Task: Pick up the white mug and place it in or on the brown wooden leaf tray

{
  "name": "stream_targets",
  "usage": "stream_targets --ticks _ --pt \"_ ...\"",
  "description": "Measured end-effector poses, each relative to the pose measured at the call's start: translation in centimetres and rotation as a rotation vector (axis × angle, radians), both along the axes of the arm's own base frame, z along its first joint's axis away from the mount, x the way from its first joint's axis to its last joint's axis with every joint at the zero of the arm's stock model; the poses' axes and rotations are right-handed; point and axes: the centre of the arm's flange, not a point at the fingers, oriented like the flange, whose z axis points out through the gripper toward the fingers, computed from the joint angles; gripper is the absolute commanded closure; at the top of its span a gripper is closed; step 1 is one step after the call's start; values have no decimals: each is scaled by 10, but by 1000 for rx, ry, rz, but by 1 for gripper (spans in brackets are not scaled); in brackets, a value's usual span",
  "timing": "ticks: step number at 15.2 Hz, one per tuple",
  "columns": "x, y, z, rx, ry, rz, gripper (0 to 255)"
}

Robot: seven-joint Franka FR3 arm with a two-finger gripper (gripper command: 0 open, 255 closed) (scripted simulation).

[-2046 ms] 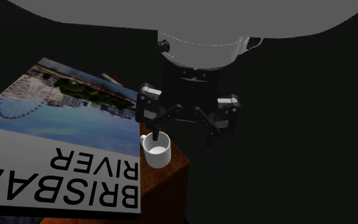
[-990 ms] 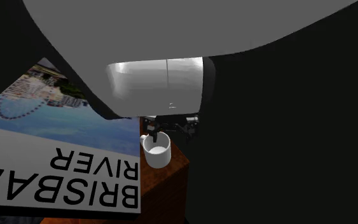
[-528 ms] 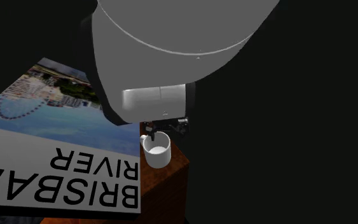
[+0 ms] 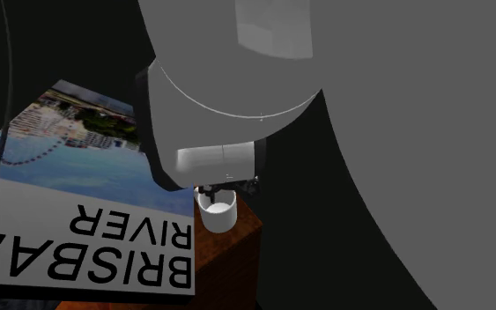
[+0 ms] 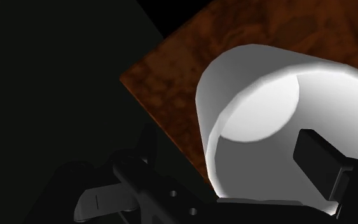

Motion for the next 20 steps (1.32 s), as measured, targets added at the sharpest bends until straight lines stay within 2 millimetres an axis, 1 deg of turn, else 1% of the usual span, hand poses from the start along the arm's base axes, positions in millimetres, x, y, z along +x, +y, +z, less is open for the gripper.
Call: stream_targets --ticks 4,6,7,13,18,20 --pt "-1 0 -7 0 3 0 0" --pt "-1 -1 -8 -1 5 0 0" --pt "-1 -1 -8 -1 7 -1 255" --pt "-4 -6 -9 -2 12 1 255" --pt "-5 -3 -9 -3 17 -4 255" --pt "-7 -4 -3 -4 24 -5 255"
